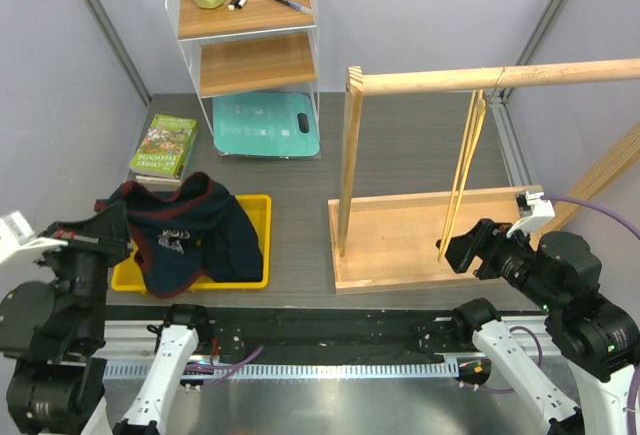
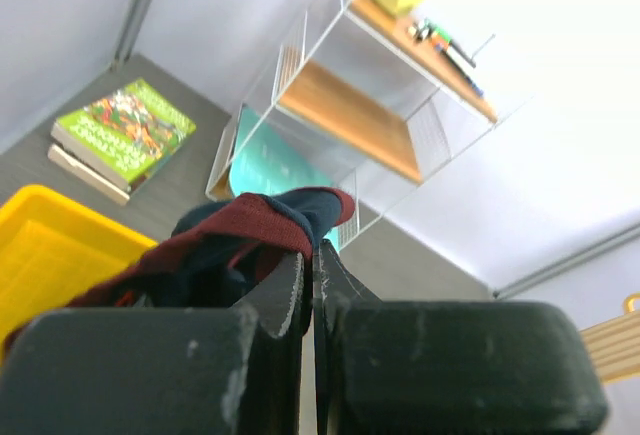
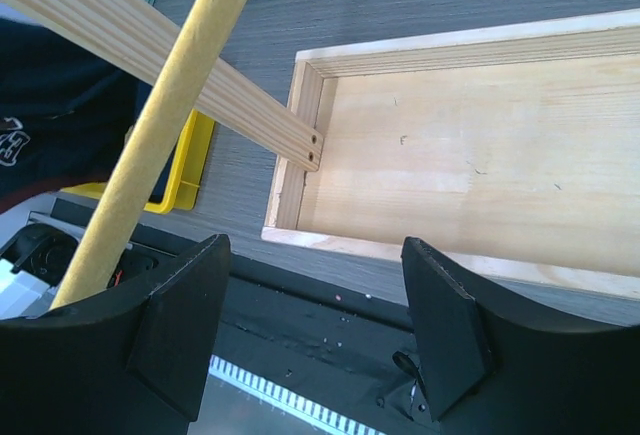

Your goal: Remove the tank top from the hanger

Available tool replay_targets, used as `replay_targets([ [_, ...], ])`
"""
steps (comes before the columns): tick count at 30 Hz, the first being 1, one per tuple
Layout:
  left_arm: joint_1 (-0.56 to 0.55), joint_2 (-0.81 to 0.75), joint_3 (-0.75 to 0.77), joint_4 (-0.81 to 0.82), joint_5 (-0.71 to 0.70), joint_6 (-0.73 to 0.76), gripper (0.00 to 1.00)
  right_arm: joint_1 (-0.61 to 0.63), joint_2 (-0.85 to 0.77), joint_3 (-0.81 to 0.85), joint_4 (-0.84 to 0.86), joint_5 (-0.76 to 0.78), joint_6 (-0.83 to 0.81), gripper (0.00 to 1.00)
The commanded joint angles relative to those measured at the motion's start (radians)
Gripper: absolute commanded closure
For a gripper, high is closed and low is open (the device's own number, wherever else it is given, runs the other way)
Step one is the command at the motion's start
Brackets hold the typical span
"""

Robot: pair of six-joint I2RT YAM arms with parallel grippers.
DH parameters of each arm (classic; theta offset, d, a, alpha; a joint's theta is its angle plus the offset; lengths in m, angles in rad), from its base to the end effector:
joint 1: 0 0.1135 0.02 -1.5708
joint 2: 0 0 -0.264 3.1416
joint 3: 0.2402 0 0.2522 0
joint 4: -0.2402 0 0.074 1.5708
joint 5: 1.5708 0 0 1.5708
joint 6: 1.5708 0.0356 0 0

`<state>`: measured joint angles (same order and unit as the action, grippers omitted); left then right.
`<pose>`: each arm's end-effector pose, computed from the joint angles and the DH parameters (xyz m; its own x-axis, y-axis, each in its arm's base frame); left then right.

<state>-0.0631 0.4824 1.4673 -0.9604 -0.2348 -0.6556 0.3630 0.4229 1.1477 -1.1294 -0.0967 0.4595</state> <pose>-0.0193 0.0095 0.4759 0.1235 -0.6019 -0.7890 -0.1205 0.7801 -0.6140 0.0207 0.0115 0.3861 -0.5234 0.2734 -0.8071 -0.2279 0.8677 0.4418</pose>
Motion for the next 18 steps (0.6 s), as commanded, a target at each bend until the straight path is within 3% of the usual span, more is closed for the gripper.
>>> replay_targets([
  [1,0.005,-0.014,0.054,-0.026,-0.083,-0.019,1.00,0.004,0.011,0.014,0.037,-0.017,-0.002,0.25],
  [6,0.000,-0.012,0.009,0.009,-0.086,0.022,1.00,0.002,0.011,0.015,0.037,-0.021,0.002,0.25],
  [10,0.000,0.039,-0.071,0.109,0.053,0.059,0.99,0.004,-0.003,0.012,0.037,-0.020,0.010,0.25],
  [18,0.000,0.405,-0.097,0.227,0.396,0.111,1.00,0.004,-0.024,0.021,0.022,-0.017,0.024,0.25],
])
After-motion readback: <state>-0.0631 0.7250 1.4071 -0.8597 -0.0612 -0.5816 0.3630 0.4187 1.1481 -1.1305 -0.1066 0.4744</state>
